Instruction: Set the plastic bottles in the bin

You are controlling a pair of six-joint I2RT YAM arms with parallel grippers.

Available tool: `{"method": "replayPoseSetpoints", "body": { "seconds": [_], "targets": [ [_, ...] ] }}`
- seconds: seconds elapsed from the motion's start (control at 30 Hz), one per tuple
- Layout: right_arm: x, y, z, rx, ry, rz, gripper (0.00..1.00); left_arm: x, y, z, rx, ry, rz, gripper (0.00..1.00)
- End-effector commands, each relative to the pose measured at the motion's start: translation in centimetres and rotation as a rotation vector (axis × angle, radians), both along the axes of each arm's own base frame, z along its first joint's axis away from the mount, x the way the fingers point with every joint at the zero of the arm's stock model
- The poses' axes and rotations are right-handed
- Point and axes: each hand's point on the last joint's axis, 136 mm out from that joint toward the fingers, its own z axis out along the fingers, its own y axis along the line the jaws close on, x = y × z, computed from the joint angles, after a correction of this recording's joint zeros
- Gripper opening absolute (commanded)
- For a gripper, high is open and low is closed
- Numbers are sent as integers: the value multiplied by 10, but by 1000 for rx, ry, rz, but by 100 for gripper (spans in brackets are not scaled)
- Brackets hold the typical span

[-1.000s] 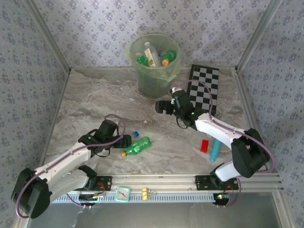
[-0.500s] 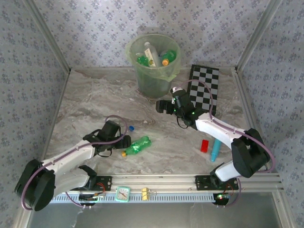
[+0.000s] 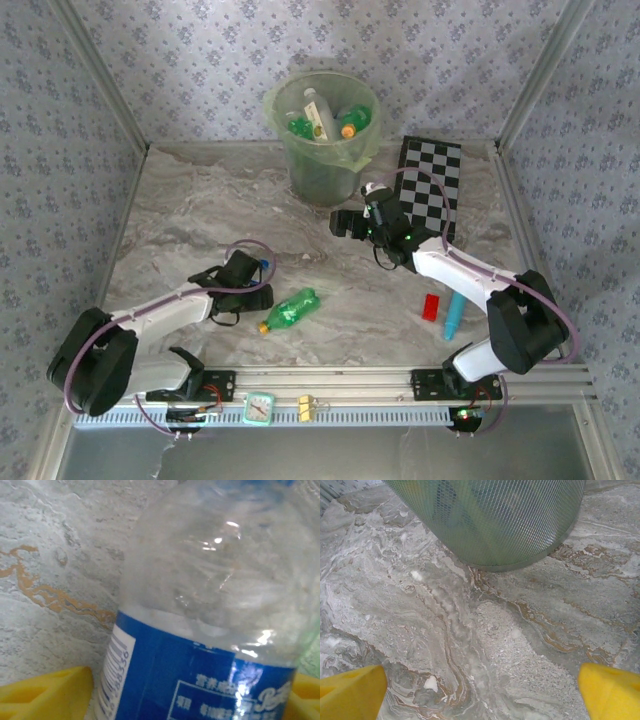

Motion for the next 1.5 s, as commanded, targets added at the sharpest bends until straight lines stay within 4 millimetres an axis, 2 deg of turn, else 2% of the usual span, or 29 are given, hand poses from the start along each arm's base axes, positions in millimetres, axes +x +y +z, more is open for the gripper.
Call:
{"method": "replayPoseSetpoints", "body": {
  "seconds": [0.0, 0.27, 0.37, 0.57, 0.8, 1.0, 1.13, 1.3, 1.47],
  "targets": [
    [-4, -4, 3, 16, 4, -6, 100, 15, -12, 8, -33, -55, -7, 74],
    [-6, -5, 4, 31, -9, -1, 100, 17, -6, 17, -34, -98, 24, 59],
    [-7, -6, 4, 32, -9, -2, 100, 24, -4, 33, -39, -154, 38, 56],
    [-9, -7, 3, 40, -6, -4, 100, 59, 0, 101, -68, -380, 87, 53],
    [-15, -9, 0, 49, 5, 11, 100, 106, -5, 204, -198, -690, 125, 51],
    [-25, -16, -6, 32, 22, 12, 100, 145, -34, 297, -245, -899, 15, 51],
    [-31, -26, -8, 26, 26, -1, 100, 171, -66, 340, -265, -960, -107, 51],
    [-37, -38, -6, 21, 21, -22, 100, 206, -106, 372, -278, -951, -248, 52],
    [-39, -49, -3, 11, 14, -46, 100, 245, -143, 384, -266, -859, -350, 52]
  ]
}}
